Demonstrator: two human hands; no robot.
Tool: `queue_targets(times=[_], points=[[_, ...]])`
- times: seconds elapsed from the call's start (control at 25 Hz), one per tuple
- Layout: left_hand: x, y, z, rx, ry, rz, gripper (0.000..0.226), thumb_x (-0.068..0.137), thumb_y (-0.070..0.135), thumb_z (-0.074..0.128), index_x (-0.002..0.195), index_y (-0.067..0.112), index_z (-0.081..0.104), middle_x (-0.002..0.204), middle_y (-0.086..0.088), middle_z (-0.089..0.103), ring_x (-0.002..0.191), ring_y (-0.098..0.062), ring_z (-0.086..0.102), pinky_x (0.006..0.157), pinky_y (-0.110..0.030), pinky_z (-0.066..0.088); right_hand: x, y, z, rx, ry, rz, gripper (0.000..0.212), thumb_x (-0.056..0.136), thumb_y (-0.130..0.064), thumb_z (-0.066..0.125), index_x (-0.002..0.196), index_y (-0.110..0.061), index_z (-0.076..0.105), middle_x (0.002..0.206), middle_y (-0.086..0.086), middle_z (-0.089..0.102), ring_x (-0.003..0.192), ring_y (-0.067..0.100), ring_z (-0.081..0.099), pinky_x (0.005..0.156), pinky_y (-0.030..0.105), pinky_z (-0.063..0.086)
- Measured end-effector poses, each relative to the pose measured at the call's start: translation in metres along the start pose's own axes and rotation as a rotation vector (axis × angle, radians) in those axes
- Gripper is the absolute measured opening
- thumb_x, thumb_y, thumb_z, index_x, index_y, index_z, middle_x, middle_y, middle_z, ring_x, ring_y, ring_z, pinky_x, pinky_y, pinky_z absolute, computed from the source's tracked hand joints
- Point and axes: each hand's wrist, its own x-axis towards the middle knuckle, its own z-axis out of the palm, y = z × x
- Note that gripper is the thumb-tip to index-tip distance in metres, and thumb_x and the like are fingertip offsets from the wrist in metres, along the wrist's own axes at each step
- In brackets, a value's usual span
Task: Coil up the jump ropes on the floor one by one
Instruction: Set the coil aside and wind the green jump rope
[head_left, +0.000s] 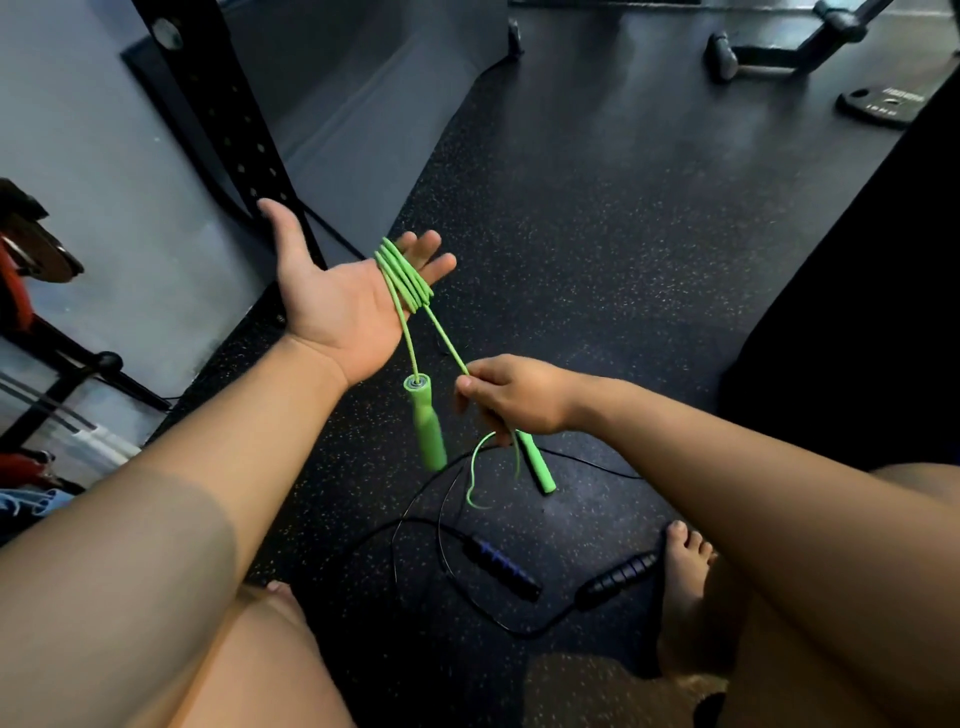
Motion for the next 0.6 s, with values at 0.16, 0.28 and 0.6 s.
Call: queue_targets(times=[0.16, 0.28, 0.6], points=[[0.003, -0.015, 0.003, 0.625, 0.117, -0.083, 0.121, 0.083, 0.089, -0.001, 0.145, -0.009, 0.037, 0.126, -0.022, 0.069, 0.121, -0.028, 0.067, 0.115, -0.045, 0.041, -0.001, -0.019, -0.014, -0.206, 0.082, -0.096, 0.036, 0.106, -0.036, 0.043, 0.093, -0.015, 0.069, 0.064, -0.007, 0.054, 0.051, -0.002, 0.051, 0.053, 0.014, 0.037], [0.003, -0.024, -0.003, 1.161, -0.011, -0.293, 0.135, 0.065, 0.103, 0.001, 0.139, 0.004, 0.056, 0.122, -0.012, 0.074, 0.123, -0.018, 0.064, 0.12, -0.038, 0.028, -0.001, -0.022, -0.031, -0.207, 0.174, -0.158, 0.035, 0.103, -0.04, 0.05, 0.087, -0.02, 0.073, 0.067, -0.004, 0.065, 0.053, 0.003, 0.049, 0.058, 0.023, 0.042], [-0.011, -0.022, 0.01, 1.232, -0.252, -0.593, 0.119, 0.069, 0.091, -0.009, 0.084, 0.0, 0.067, 0.063, -0.017, 0.067, 0.068, -0.031, 0.069, 0.095, -0.042, 0.046, -0.004, -0.002, -0.057, -0.101, 0.358, -0.192, 0.039, 0.082, -0.05, 0.076, 0.075, -0.012, 0.067, 0.056, -0.009, 0.048, 0.05, 0.004, 0.039, 0.05, 0.022, 0.032]])
